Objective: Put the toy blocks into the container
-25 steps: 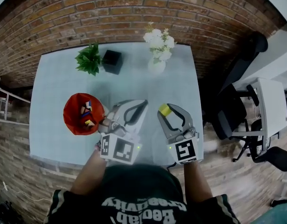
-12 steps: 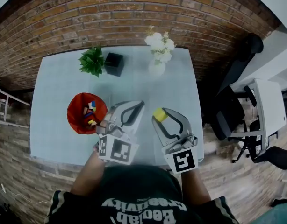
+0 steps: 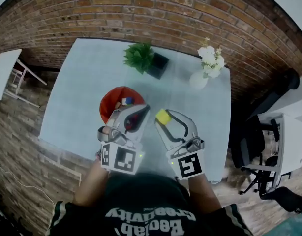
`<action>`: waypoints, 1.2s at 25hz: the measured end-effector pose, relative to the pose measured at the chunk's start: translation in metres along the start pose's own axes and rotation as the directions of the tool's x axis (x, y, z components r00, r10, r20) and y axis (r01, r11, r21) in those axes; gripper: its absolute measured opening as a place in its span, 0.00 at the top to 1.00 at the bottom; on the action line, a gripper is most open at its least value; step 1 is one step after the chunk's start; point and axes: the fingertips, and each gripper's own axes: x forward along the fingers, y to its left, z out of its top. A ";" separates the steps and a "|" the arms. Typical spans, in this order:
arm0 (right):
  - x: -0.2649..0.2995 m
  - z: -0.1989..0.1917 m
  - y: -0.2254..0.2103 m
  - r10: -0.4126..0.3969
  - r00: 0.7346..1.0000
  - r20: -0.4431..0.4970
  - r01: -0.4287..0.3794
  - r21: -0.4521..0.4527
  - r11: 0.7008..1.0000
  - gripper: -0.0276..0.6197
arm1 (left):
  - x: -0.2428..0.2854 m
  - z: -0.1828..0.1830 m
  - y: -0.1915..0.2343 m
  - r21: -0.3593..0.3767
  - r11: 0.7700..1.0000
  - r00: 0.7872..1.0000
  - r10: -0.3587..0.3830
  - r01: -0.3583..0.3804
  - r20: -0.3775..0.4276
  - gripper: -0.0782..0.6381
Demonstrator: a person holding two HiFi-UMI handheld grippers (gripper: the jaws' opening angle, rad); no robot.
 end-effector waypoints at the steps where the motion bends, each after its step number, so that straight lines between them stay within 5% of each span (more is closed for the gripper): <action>1: 0.011 0.005 0.008 0.025 1.000 0.014 -0.025 -0.003 1.000 0.72 | -0.009 -0.007 0.008 -0.002 1.000 1.000 0.021 -0.021 -0.015 0.88; 11: 0.087 0.040 0.060 0.153 0.985 0.081 -0.150 -0.042 0.988 0.72 | -0.069 -0.061 0.066 -0.025 0.989 0.984 0.144 -0.147 -0.110 0.88; 19: 0.120 0.002 0.082 0.225 0.973 -0.041 -0.225 0.011 0.974 0.71 | -0.080 -0.076 0.071 -0.037 0.987 0.981 0.149 -0.154 -0.125 0.88; 22: 0.129 -0.013 0.096 0.311 0.944 -0.110 -0.309 0.033 0.950 0.40 | -0.083 -0.079 0.073 -0.039 0.987 0.981 0.149 -0.155 -0.128 0.88; 30: 0.126 -0.014 0.089 0.270 0.957 -0.103 -0.268 0.033 0.963 0.39 | -0.082 -0.081 0.070 -0.038 0.989 0.983 0.136 -0.142 -0.125 0.88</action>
